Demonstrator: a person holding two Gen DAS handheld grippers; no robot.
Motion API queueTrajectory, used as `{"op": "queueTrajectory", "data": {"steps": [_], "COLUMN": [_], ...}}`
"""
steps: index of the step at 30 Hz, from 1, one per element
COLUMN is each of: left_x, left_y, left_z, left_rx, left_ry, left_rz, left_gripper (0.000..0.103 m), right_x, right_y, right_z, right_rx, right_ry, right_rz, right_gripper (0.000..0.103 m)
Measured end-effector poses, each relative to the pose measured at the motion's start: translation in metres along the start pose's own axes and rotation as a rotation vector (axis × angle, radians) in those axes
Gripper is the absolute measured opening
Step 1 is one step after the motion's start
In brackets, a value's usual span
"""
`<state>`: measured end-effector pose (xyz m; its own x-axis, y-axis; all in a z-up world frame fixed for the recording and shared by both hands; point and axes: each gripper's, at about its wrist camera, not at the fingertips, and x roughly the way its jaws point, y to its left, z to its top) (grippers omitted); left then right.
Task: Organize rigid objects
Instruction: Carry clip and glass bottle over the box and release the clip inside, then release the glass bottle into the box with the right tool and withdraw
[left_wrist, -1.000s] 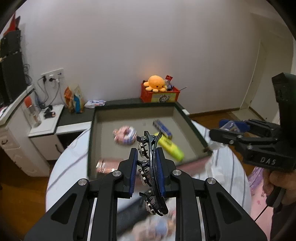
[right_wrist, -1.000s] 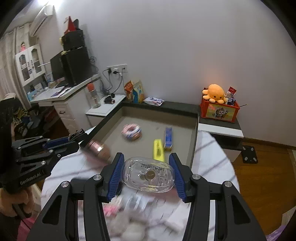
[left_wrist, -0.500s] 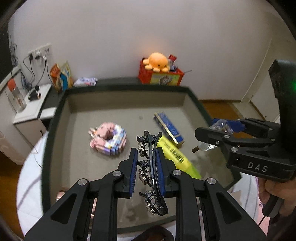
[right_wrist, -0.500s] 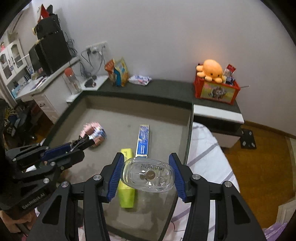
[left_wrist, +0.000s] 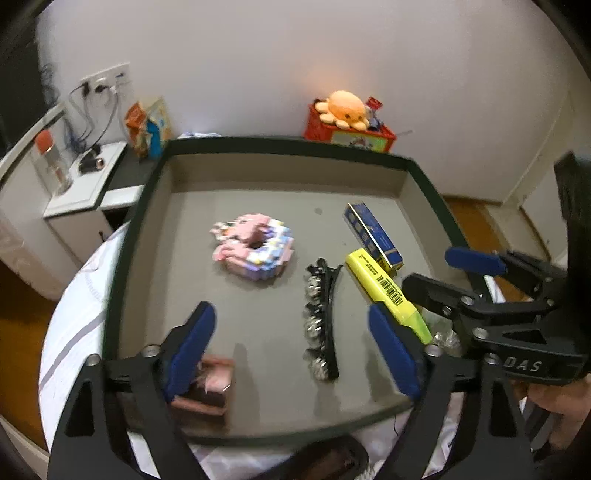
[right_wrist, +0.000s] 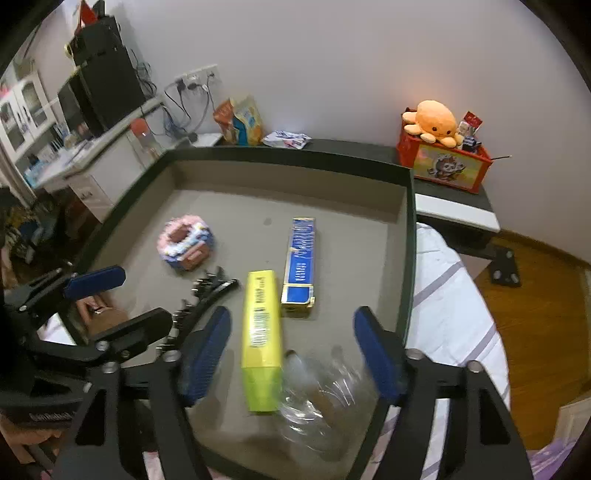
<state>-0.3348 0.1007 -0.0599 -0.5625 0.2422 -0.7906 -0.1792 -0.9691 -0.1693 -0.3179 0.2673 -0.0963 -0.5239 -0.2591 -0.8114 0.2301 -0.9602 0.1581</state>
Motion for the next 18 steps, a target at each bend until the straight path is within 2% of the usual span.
{"op": "queueTrajectory", "data": {"steps": [2, 5, 9, 14, 18], "left_x": [-0.021, -0.054, -0.096, -0.136, -0.152], "left_y": [0.008, 0.017, 0.024, 0.023, 0.024], "left_z": [-0.003, -0.009, -0.026, -0.065, -0.101], "left_rx": [-0.030, -0.068, -0.094, -0.066, -0.059], "left_ry": [-0.039, -0.108, -0.182, -0.255, -0.257], "left_rz": [0.017, 0.029, 0.052, 0.125, 0.162], "left_gripper": [0.102, 0.102, 0.102, 0.103, 0.103], "right_x": [-0.012, -0.034, -0.077, -0.119, -0.139], "right_y": [-0.001, 0.000, 0.011, 0.030, 0.036], "right_z": [-0.002, -0.008, -0.031, -0.076, -0.115], "right_rx": [0.037, 0.074, 0.093, 0.095, 0.104], "right_ry": [-0.028, -0.071, -0.142, -0.210, -0.226], "right_rz": [0.027, 0.098, 0.121, 0.099, 0.080], "right_gripper": [0.103, 0.103, 0.103, 0.103, 0.103]}}
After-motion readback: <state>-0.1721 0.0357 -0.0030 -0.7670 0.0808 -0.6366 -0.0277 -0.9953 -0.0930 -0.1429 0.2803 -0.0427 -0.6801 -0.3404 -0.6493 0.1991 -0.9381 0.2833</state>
